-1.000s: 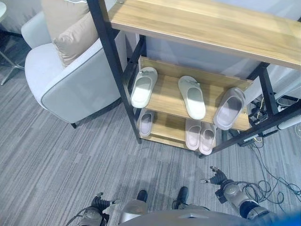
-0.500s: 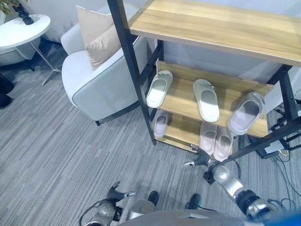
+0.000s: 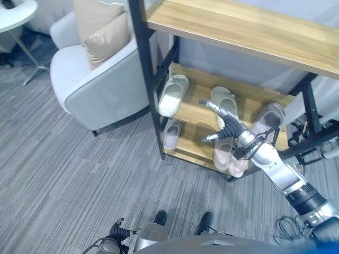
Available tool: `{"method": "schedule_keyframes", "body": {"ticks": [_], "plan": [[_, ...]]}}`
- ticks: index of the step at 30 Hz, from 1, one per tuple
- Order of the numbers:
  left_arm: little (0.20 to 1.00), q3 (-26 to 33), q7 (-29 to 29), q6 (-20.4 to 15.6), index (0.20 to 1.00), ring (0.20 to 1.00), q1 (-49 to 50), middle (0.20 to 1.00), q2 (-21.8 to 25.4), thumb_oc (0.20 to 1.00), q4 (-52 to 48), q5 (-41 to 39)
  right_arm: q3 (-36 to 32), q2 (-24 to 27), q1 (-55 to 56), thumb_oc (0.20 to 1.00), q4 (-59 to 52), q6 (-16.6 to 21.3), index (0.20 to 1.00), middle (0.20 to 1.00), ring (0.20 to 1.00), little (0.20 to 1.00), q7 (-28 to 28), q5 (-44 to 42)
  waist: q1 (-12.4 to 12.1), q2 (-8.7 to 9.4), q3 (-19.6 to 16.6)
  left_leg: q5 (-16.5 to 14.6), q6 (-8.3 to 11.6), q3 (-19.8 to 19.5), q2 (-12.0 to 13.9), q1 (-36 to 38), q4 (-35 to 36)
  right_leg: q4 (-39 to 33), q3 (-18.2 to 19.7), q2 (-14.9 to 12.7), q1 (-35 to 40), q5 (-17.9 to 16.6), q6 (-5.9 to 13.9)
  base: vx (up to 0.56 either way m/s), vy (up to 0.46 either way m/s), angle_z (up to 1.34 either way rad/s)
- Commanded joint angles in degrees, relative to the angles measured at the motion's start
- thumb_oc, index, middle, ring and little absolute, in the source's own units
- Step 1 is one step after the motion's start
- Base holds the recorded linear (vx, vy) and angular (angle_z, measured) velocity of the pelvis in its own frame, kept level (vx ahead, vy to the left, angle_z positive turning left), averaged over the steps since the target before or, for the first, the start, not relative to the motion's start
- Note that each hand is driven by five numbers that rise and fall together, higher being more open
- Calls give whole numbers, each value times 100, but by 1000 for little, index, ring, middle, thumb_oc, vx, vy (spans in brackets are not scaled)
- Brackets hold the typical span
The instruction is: Arrange the slippers neatly on the shoe rack.
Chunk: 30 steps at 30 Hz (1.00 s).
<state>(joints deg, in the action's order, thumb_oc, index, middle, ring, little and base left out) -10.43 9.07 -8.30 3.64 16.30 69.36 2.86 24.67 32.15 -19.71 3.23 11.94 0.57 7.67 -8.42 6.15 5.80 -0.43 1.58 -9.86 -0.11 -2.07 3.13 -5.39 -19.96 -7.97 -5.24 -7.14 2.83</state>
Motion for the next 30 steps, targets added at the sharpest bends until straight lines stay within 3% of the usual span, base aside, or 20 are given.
{"method": "schedule_keyframes", "body": {"ticks": [1, 3, 5, 6, 7, 8, 9, 12, 15, 18, 23, 24, 25, 28, 30], "plan": [[1000, -165, -14, -144, 1000, 1000, -386, 1000, -209, 1000, 295, -64, -116, -146, -538, 1000, 264, 13, 1000, 1000, 1000, 1000, 634, 406, -138, -189, 133, -45, 147, -237, 219, -154, 187, 83, -86, -163, 679, 673, 599, 17, 12, 6], [1000, -246, -14, -211, 1000, 1000, -299, 1000, -169, 1000, 97, -92, -705, 258, -758, 1000, 727, -134, 1000, 1000, 1000, 1000, 1307, 779, -180, -218, 201, -1, 149, -257, 190, -274, 187, 78, -103, -166, 581, 651, 607, -4, 18, 5], [1000, -221, -45, -222, 1000, 1000, -333, 1000, -186, 1000, 151, -164, -716, 148, -808, 1000, 907, -321, 1000, 1000, 1000, 1000, 1420, 955, -167, -226, 236, 5, 147, -249, 182, -312, 187, 78, -85, -166, 542, 642, 608, 0, 0, 0], [1000, -315, -40, -222, 1000, 1000, -382, 1000, -199, 1000, 159, -145, -696, 214, -1076, 1000, 1575, -387, 1000, 1000, 1000, 1000, 1660, 1215, -225, -244, 273, 40, 155, -291, 169, -399, 187, 73, -117, -167, 498, 642, 606, -12, -10, -4], [1000, -322, 4, -239, 1000, 1000, -355, 1000, -176, 1000, 97, -97, -814, 594, -1146, 1000, 1572, -368, 1000, 1000, 1000, 1000, 1837, 1459, -239, -268, 311, 71, 170, -307, 157, -491, 187, 66, -141, -179, 433, 632, 617, -18, -5, -6], [1000, -330, -10, -282, 1000, 1000, -381, 1000, -199, 1000, 114, -178, -864, 497, -1206, 1000, 1617, -535, 1000, 1000, 1000, 1000, 1876, 1441, -213, -285, 323, 74, 173, -297, 156, -522, 187, 63, -131, -181, 391, 620, 619, -7, 4, 9], [1000, -408, 40, -246, 1000, 1000, -416, 1000, -207, 1000, 163, -147, -866, 571, -1348, 1000, 1824, -472, 1000, 1000, 1000, 1000, 1877, 1463, -235, -289, 338, 97, 177, -301, 149, -576, 187, 56, -133, -190, 357, 605, 624, -14, -3, 17], [1000, -631, 89, -325, 1000, 1000, -548, 1000, -213, 1000, 96, -255, -749, 588, -2201, 1000, 2894, -724, 1000, 1000, 1000, 1000, 2390, 1278, -319, -354, 426, 138, 200, -291, 114, -732, 187, 39, -108, -203, 216, 573, 632, -27, 5, -3], [1000, -724, 180, -364, 1000, 1000, -588, 1000, -184, 1000, 105, -314, -597, 893, -2830, 1000, 3744, -617, 1000, 1000, 1000, 1000, 2429, 899, -341, -389, 434, 220, 216, -310, 68, -898, 187, 39, -142, -245, 82, 518, 655, -20, 25, 4], [1000, -695, 250, -412, 1000, 1000, -640, 1000, -207, 1000, 95, -499, -507, 1262, -3112, 1000, 3734, -767, 1000, 1000, 1000, 1000, 2533, 877, -308, -410, 497, 225, 234, -243, 53, -1012, 187, 39, -57, -244, -71, 492, 673, 1, 25, 7], [1000, -977, 336, -406, 1000, 1000, -924, 1000, -183, 1000, 242, -520, 35, 1245, -4080, 1000, 5282, -673, 1000, 1000, 1000, 1000, 2293, 152, -389, -381, 500, 316, 265, -299, -12, -1268, 187, 39, -122, -303, -256, 455, 712, 21, 17, -4], [1000, -971, 336, -406, 1000, 1000, -927, 1000, -188, 1000, 243, -520, 51, 1242, -4101, 1000, 5300, -665, 1000, 1000, 1000, 1000, 2293, 147, -380, -384, 498, 318, 265, -302, -13, -1276, 187, 39, -125, -303, -262, 454, 712, 30, 46, 6], [1000, -943, 397, -433, 1000, 1000, -830, 1000, -181, 1000, 76, -490, -115, 1174, -3310, 1000, 4833, -473, 1000, 1000, 1000, 1000, 2428, 170, -398, -453, 590, 338, 277, -315, -37, -1338, 187, 39, -174, -321, -286, 446, 733, -1, 46, 13], [1000, -818, 404, -421, 1000, 1000, -811, 1000, -260, 1000, 46, -622, -432, 1140, -2736, 1000, 3550, -476, 1000, 1000, 1000, 1000, 2568, 464, -322, -444, 658, 341, 264, -312, -57, -1379, 187, 39, -168, -333, -318, 435, 732, -1, 42, 18], [1000, -848, 410, -464, 1000, 1000, -774, 1000, -259, 1000, -54, -578, -742, 1144, -2496, 1000, 3457, -426, 1000, 1000, 1000, 1000, 2683, 466, -337, -423, 694, 338, 265, -361, -77, -1397, 187, 39, -239, -338, -297, 454, 736, 10, -3, -4]]}}
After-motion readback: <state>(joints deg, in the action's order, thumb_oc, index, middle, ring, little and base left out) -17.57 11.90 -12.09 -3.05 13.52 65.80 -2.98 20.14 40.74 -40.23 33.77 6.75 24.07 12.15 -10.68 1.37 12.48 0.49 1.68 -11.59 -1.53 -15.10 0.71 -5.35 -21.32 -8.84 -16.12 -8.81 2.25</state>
